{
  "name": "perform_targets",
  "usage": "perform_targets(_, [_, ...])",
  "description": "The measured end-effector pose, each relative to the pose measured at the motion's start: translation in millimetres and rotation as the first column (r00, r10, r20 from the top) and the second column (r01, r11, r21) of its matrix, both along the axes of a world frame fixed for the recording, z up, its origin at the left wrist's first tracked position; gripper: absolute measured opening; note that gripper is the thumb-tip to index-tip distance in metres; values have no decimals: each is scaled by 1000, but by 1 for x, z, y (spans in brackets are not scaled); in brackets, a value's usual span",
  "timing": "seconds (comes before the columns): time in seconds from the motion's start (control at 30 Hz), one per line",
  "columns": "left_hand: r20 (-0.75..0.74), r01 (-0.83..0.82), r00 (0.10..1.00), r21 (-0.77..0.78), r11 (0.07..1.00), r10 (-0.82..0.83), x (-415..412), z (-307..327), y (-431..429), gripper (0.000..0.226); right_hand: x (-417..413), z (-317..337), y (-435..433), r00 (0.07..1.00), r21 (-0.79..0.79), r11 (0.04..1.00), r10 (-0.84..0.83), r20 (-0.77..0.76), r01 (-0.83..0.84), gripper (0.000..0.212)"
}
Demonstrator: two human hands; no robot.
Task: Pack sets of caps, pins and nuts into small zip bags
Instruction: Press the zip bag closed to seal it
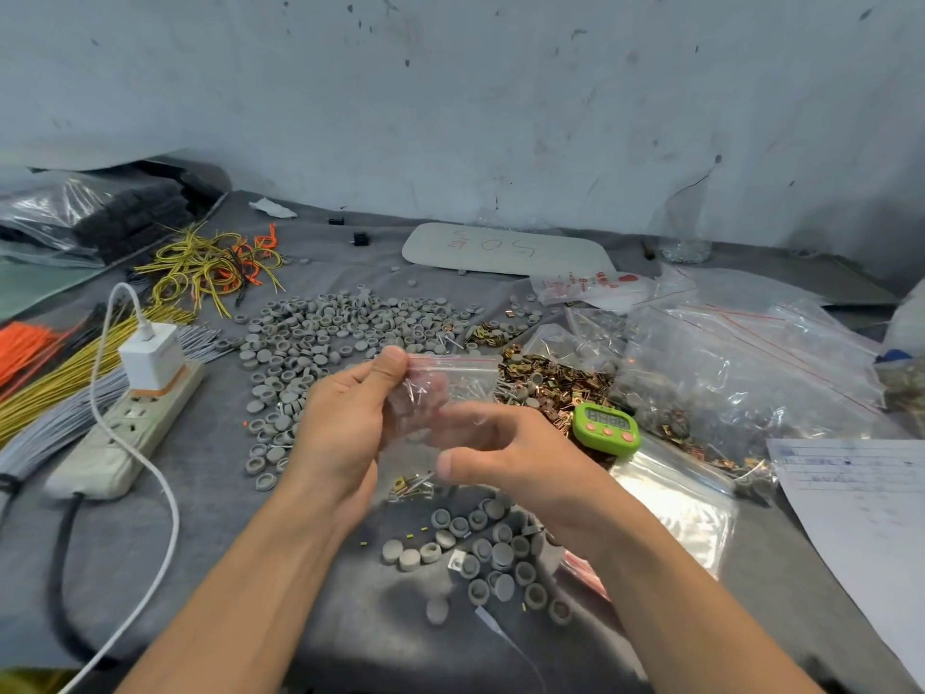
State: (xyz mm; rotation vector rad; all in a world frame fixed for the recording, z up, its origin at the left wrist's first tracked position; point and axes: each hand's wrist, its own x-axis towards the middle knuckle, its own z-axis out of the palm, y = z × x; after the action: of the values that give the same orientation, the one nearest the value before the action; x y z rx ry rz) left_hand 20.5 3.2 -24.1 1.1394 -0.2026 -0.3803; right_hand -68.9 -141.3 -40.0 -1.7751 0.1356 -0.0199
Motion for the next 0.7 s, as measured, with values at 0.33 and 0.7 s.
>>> perform_targets(0.33, [42,376,904,395,839,-425,-8,-9,-1,31,-1,3,-11,916,401,844,-399,24,357,29])
perform_targets(0.7, [127,118,978,324,939,-166,-28,-15,-45,11,-31,15,-42,902,214,882,-432,7,421,13])
